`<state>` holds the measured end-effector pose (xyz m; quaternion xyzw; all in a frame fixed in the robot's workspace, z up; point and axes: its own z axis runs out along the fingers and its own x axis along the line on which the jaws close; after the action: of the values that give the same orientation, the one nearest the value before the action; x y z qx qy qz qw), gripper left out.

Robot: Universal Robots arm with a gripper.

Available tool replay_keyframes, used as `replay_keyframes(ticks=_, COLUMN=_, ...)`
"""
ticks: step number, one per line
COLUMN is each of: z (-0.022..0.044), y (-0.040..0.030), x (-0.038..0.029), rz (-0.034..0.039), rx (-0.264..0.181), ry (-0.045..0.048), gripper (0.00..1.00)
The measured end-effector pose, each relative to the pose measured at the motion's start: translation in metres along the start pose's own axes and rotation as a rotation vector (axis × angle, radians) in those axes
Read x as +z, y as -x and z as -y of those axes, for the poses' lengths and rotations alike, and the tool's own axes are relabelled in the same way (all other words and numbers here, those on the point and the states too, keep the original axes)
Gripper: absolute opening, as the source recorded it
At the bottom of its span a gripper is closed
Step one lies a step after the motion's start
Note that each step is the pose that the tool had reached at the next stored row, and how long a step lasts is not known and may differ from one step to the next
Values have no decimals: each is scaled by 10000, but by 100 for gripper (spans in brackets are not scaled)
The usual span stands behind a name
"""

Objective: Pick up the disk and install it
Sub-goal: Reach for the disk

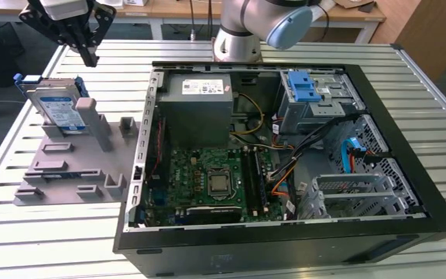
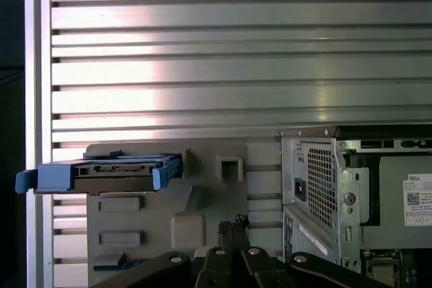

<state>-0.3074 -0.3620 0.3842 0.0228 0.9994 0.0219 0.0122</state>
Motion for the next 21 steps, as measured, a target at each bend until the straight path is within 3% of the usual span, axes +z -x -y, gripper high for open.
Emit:
replay_keyframes(ticks=10, z=-1, y=-48, x=0, rz=0, rx=0, ry=0, gripper=11)
replay_keyframes(ticks=21, z=0, y=-220, x=5, rz=0, rx=0, ry=0, gripper=11)
